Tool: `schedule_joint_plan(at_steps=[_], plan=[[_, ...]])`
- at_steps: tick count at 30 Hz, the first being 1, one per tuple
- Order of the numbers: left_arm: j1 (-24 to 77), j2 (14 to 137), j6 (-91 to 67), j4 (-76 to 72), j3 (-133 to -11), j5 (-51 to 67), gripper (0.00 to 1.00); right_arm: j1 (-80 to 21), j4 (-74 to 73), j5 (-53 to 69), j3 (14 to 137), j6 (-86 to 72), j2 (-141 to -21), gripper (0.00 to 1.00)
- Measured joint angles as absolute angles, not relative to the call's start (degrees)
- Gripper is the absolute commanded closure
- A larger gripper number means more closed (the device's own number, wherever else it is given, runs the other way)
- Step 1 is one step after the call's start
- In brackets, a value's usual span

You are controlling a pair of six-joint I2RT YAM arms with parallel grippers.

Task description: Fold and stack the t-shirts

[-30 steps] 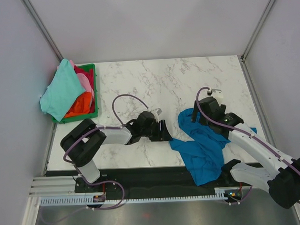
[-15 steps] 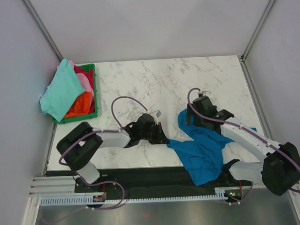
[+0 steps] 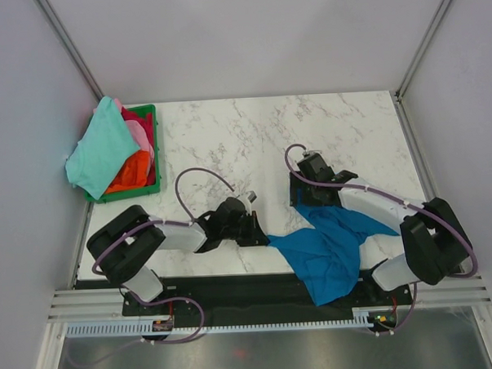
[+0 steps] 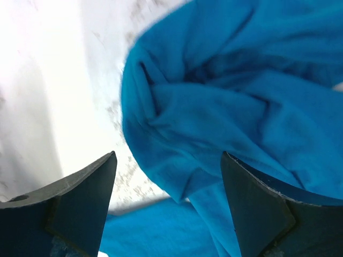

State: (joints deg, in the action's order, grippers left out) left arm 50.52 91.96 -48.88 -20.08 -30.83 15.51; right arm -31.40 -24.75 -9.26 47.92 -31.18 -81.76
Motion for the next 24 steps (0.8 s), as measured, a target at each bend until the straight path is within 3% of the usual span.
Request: schedule_joint_plan(at_steps=[7, 9, 10, 12, 13, 16, 24], plan=[[50.7, 90.3, -48.9, -21.3, -28.6, 15.4, 0.98, -32.8, -23.0, -11.3, 54.1, -30.6, -90.7, 0.26], [50.7, 90.1, -48.9, -21.3, -28.5, 15.4, 0.98, -34.0, -22.9, -11.8, 54.6, -30.4, -94.1, 0.37], [50.7, 90.1, -48.8, -21.2, -28.4, 15.4, 0.98, -34.7, -23.0, -12.0, 54.6, -30.2, -95.9, 0.52], [50.7, 90.0, -48.8, -21.1, -28.4, 15.4, 0.98, -35.8, -23.0, -13.5, 55.6, -29.9, -96.9, 0.68], [50.7, 90.0, -48.8, -21.1, -28.4, 15.4, 0.98, -36.3, -23.0, -14.0, 55.9, -29.9, -97.3, 0.83], [50.7, 89.2, -48.6, -19.8, -28.4, 15.0, 0.98, -36.5, -23.6, -14.3, 56.6, -29.9, -97.4, 1.0], [46.1, 74.8, -42.9, 1.9, -33.2, 9.3, 0.98, -34.6, -36.1, -18.5, 73.9, -25.1, -93.1, 1.0]])
